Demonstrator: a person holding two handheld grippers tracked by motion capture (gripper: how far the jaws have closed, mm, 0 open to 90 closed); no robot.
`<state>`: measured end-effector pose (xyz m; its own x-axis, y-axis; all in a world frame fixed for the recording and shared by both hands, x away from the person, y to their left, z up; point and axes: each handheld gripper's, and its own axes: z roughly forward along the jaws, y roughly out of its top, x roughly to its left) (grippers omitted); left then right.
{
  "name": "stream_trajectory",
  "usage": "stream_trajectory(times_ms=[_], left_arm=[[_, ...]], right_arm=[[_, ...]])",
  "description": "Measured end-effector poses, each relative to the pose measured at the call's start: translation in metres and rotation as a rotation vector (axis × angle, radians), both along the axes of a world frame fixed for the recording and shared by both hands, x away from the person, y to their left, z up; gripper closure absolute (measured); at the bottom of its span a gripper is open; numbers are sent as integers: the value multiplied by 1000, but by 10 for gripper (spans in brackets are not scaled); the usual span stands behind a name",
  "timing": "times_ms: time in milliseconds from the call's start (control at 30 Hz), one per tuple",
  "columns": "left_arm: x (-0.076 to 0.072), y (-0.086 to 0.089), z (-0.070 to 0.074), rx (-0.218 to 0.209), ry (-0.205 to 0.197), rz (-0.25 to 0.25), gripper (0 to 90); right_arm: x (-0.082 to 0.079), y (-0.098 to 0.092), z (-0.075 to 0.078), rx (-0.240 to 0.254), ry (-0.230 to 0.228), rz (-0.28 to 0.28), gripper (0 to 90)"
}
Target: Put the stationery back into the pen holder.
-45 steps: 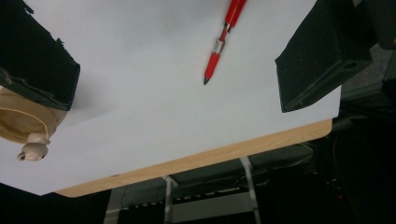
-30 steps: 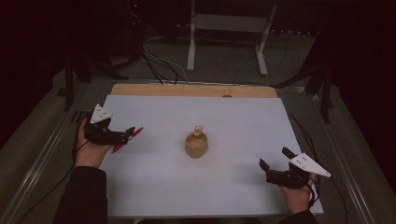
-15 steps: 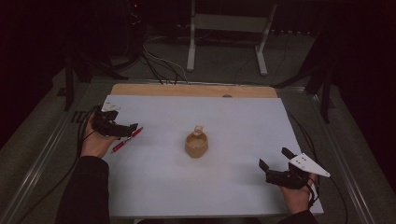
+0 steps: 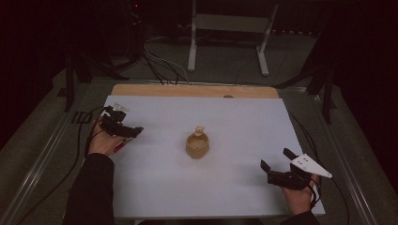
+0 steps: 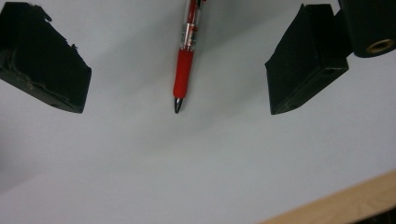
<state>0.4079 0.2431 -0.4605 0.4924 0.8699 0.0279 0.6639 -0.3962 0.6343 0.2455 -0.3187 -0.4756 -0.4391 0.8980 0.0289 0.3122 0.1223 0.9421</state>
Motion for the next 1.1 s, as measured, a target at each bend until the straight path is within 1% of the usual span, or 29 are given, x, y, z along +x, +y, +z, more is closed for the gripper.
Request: stream_trajectory(times_ms=[133,233,300,333,433,500,567,600,633,667,700,733,800,867,900,933,1100], left_arm=[[4,-2,-7,24,29,4,109],[8,-4,-13,45,59,8,137],[8,-4,-13,45,59,8,152],[11,-6,-19,66,100,9,171],[13,-7,-24,94,131,16,272],[15,-8,-27,116,151,25,395],[16,-7,-30,106,168,17,493],[17,-8,-31,115,178,18,544],[18,-8,-33,113,187,14,578],[18,-8,-33,113,187,14,608],[18,-10,-36,126,206,5,608],[19,-11,-37,136,215,2,649],[19,-11,-38,120,232,-3,720],[19,-12,-37,123,242,-12,777],[19,-13,-37,132,244,-15,804],[20,-15,-36,144,245,-15,807],[19,-15,-34,153,236,-4,810]], right_arm=[[0,-1,0,0,0,0,2],[0,0,0,0,1,0,2],[0,0,0,-1,-1,1,2],[0,-1,0,-1,-1,1,2],[0,-1,0,2,-1,0,2],[0,-1,0,3,0,1,2],[1,-1,0,4,1,1,2],[0,-1,0,3,1,1,2],[0,-1,0,3,1,1,2],[0,-1,0,3,1,1,2],[0,-1,0,3,1,1,2],[0,-2,0,5,4,0,2],[0,-3,0,7,5,-4,2],[0,-3,0,8,4,-5,2],[0,-3,0,8,5,-6,2],[0,-3,0,8,5,-6,2],[0,-3,0,4,2,-6,2]])
